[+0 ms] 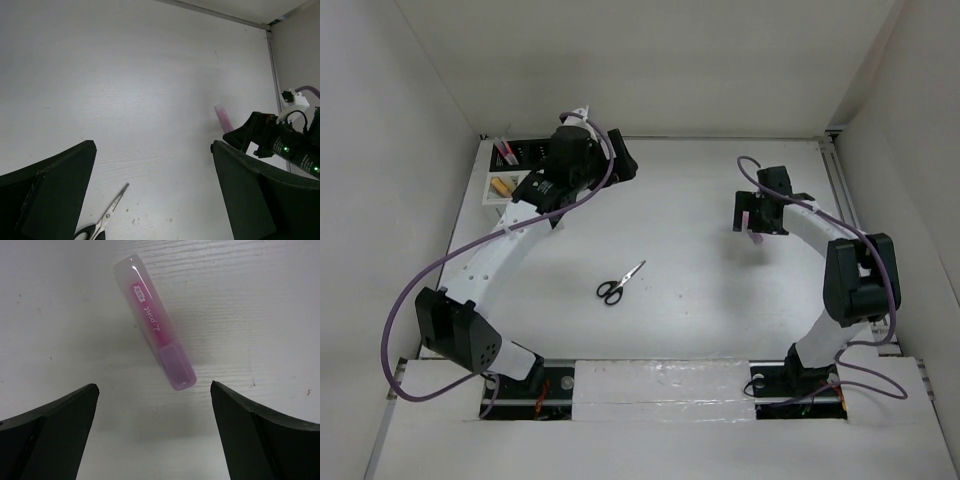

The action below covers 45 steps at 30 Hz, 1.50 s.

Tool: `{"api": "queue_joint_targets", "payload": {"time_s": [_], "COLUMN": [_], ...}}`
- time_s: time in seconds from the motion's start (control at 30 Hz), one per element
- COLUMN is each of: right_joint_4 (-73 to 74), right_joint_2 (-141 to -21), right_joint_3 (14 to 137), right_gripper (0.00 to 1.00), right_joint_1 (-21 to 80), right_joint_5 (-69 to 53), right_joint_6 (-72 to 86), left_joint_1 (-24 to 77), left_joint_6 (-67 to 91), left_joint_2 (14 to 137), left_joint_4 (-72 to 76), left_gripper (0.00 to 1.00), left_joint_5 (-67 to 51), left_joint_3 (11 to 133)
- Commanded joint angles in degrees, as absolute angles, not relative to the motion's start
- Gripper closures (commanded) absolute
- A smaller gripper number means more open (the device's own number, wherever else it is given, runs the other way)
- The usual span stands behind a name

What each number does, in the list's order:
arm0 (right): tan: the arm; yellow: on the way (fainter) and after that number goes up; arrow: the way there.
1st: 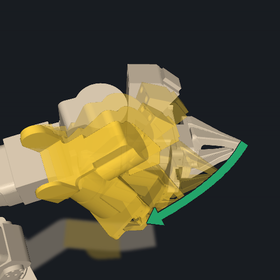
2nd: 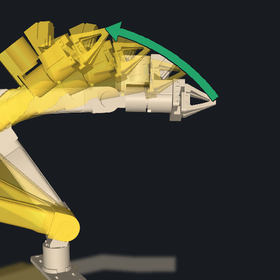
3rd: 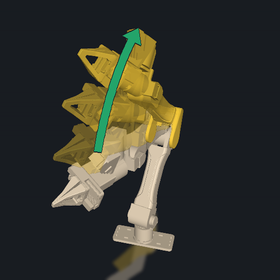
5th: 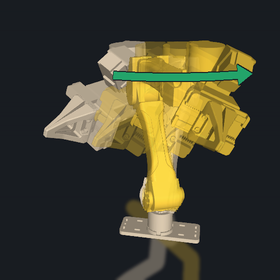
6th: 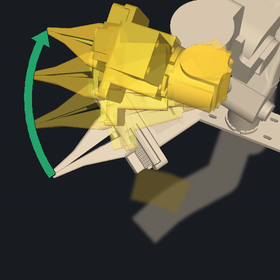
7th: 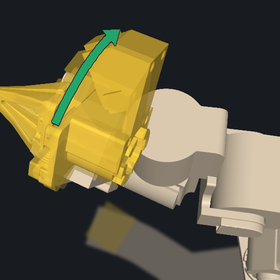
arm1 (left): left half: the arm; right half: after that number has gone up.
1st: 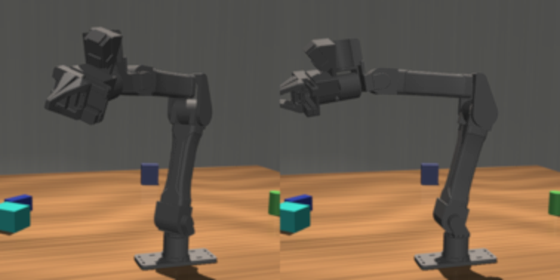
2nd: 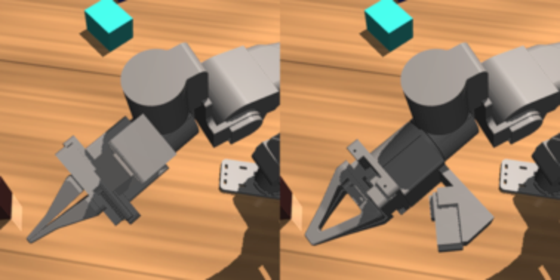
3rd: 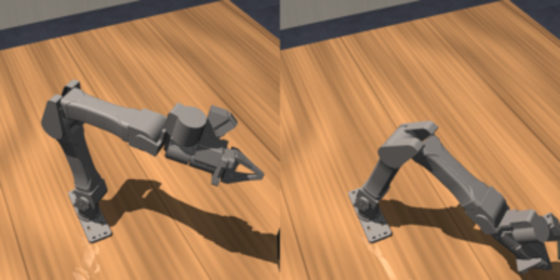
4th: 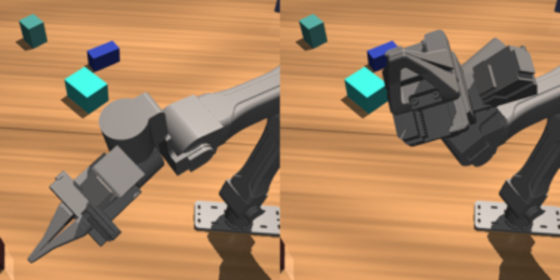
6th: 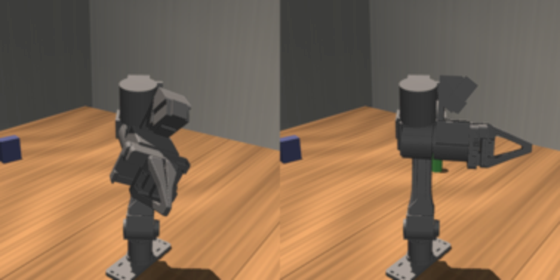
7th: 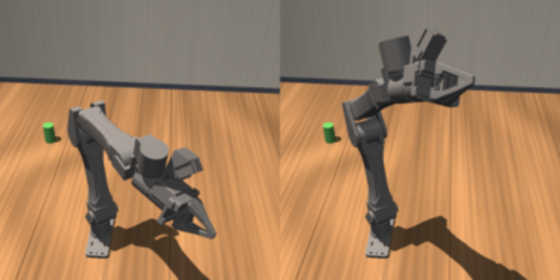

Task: Sort the stationery into containers
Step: Grab a piece of stationery with the right arm, then pass the stationery from the right arm to the left

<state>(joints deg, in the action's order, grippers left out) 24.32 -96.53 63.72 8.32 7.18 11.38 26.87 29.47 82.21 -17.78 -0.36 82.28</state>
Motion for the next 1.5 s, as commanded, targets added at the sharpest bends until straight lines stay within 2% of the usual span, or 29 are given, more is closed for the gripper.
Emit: {"api": "queue_joint_targets", "payload": {"time_s": [0.0, 0.1, 0.17, 0.3, 0.33, 0.4, 0.53, 0.57, 0.63, 0.73, 0.8, 0.93, 1.03, 1.17, 1.47], "right_joint_4": [22.85, 24.52, 25.05, 26.54, 26.54, 27.07, 28.48, 28.48, 28.48, 26.47, 24.01, 13.82, 8.01, 4.93, 0.88], "right_joint_2": [-99.3, -102.55, -103.1, -104.85, -104.85, -105.46, -106.7, -106.7, -106.7, -104.51, -98.81, -85.1, -78.34, -75.59, -76.37], "right_joint_3": [66.26, 67.59, 68.2, 68.82, 68.82, 69.43, 70.92, 70.93, 70.93, 69.53, 67.16, 60.13, 57.57, 57.04, 61.52], "right_gripper": [0.01, 0.04, 0.04, 0.16, 0.26, 0.35, 0.66, 0.84, 1.0, 1.0, 1.0, 1.0, 1.0, 1.0, 1.0], "right_joint_1": [5.98, 5.45, 5.45, 5.98, 5.98, 5.98, 5.98, 5.98, 5.98, 8.07, 9.66, 15.81, 20.29, 24.25, 34.36], "right_joint_5": [3.7, 1.67, 4.72, 5.46, 4.84, 4.31, 4.31, 4.31, 4.92, 3.36, 2.81, -4.29, -7.55, -10.28, -12.22], "right_joint_6": [10.02, 9.49, 9.49, 10.02, 9.5, 9.49, 8.17, 8.17, 8.17, 8.78, 10.45, 12.3, 14.58, 16.78, 19.34], "left_joint_1": [26.37, 26.37, 26.37, 26.37, 26.37, 26.37, 26.37, 26.37, 26.37, 26.37, 26.37, 26.37, 26.37, 26.37, 26.37], "left_joint_6": [29.71, 29.71, 29.71, 29.71, 29.71, 29.71, 29.18, 29.18, 29.18, 29.18, 30.23, 32.94, 35.67, 39.81, 45.26], "left_joint_2": [79.19, 78.67, 78.66, 78.66, 78.66, 78.66, 78.13, 78.13, 78.13, 78.13, 79.62, 81.91, 83.58, 84.72, 83.5], "left_joint_4": [-16.0, -15.39, -15.9, -16.52, -16.52, -16.52, -17.57, -17.58, -17.58, -16.27, -12.86, -5.92, 1.54, 11.48, 23.19], "left_gripper": [0.0, 0.0, 0.0, 0.0, 0.0, 0.0, 0.0, 0.0, 0.0, 0.0, 0.0, 0.0, 0.0, 0.0, 0.0], "left_joint_5": [-0.87, -0.36, -0.35, 0.26, 0.26, 0.88, 2.11, 2.11, 2.64, -0.08, -4.28, -19.55, -26.17, -35.83, -41.22], "left_joint_3": [80.08, 78.93, 78.93, 79.72, 79.72, 80.24, 80.24, 80.24, 80.24, 79.29, 77.44, 74.02, 70.68, 67.51, 63.91]}}
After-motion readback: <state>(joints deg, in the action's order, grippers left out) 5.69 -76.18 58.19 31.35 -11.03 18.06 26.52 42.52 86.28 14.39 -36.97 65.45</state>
